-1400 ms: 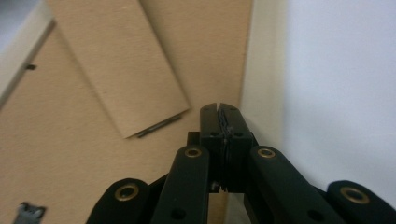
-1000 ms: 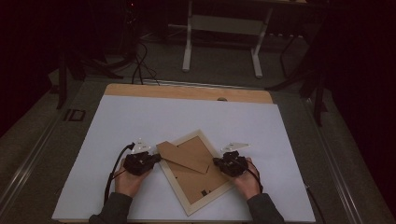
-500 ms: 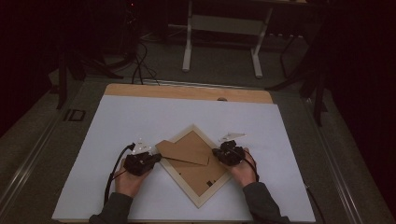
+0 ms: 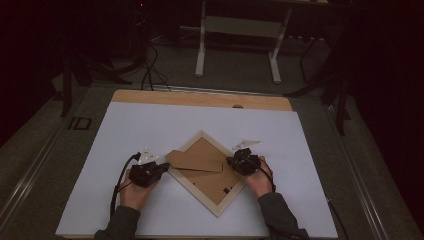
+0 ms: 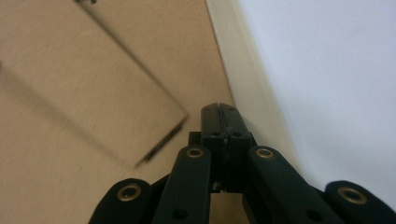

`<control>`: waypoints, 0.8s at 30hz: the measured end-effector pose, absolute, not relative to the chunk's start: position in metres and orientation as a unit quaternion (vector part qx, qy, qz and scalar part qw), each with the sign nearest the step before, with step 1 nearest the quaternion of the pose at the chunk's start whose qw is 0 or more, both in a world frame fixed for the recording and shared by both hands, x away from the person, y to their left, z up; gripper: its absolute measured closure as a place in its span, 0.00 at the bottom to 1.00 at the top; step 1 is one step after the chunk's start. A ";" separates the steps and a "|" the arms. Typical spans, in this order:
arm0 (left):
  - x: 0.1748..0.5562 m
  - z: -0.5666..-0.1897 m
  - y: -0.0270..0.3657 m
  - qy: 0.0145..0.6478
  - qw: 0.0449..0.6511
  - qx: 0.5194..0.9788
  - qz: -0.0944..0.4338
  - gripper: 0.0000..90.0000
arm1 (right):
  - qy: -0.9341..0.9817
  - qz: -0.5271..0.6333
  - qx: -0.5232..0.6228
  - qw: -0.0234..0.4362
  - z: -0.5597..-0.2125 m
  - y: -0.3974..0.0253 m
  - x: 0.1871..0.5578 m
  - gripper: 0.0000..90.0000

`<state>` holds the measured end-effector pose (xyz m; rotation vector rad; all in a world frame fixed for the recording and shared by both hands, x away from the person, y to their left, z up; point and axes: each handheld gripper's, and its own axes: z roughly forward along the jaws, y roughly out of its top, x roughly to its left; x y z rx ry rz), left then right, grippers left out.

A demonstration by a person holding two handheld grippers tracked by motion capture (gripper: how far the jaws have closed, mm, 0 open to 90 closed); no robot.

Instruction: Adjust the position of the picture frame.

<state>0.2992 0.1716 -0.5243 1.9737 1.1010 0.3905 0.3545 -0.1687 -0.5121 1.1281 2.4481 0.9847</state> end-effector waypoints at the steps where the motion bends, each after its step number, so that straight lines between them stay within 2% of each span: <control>1: 0.299 -0.524 0.174 0.442 0.411 0.782 0.156 1.00 | 0.844 0.342 0.391 0.134 -0.511 -0.171 0.352 1.00; 9: 0.304 -0.525 0.185 0.459 0.409 0.773 0.159 1.00 | 0.841 0.348 0.391 0.137 -0.501 -0.199 0.329 1.00; 12: 0.305 -0.526 0.186 0.461 0.404 0.774 0.159 1.00 | 0.842 0.342 0.388 0.153 -0.499 -0.208 0.322 1.00; 24: 0.309 -0.528 0.192 0.468 0.410 0.768 0.151 1.00 | 0.841 0.322 0.406 0.152 -0.510 -0.245 0.297 1.00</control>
